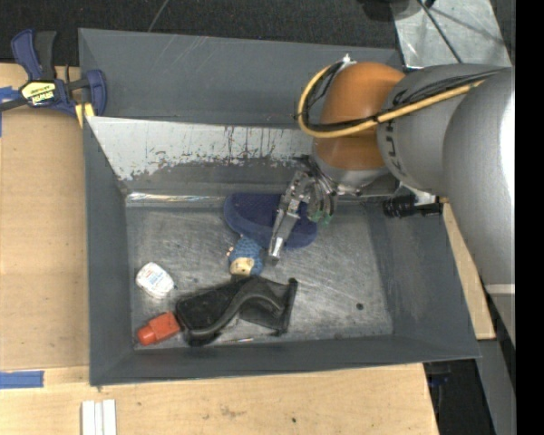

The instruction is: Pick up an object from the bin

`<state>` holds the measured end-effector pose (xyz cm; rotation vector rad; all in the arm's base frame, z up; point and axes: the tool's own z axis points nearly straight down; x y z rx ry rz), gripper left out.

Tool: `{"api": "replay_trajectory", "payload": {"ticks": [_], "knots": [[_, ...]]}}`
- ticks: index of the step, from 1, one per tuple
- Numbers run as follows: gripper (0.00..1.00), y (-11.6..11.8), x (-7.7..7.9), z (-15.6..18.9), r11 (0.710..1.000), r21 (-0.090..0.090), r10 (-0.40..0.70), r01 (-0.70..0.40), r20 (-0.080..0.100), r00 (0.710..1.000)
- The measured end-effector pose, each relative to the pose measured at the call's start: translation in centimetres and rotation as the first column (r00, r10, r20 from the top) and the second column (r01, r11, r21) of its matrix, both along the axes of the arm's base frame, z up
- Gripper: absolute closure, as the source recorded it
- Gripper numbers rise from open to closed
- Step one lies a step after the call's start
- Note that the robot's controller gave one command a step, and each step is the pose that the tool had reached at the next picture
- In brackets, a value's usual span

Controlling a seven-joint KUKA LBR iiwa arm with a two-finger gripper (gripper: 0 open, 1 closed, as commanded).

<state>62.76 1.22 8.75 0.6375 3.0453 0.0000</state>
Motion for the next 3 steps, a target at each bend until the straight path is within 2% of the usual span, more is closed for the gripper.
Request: {"api": "replay_trajectory", "payload": {"ticks": [1, 2, 3], "knots": [[1.0, 1.7, -4.69, 10.76, 0.983, 0.004, 0.186, -0.186, -0.02, 0.982], [1.0, 1.69, -4.79, 10.36, 0.983, 0.005, 0.186, -0.186, -0.026, 0.982], [0.0, 1.7, -4.79, 10.36, 0.983, 0.005, 0.186, -0.186, -0.026, 0.982]]}}
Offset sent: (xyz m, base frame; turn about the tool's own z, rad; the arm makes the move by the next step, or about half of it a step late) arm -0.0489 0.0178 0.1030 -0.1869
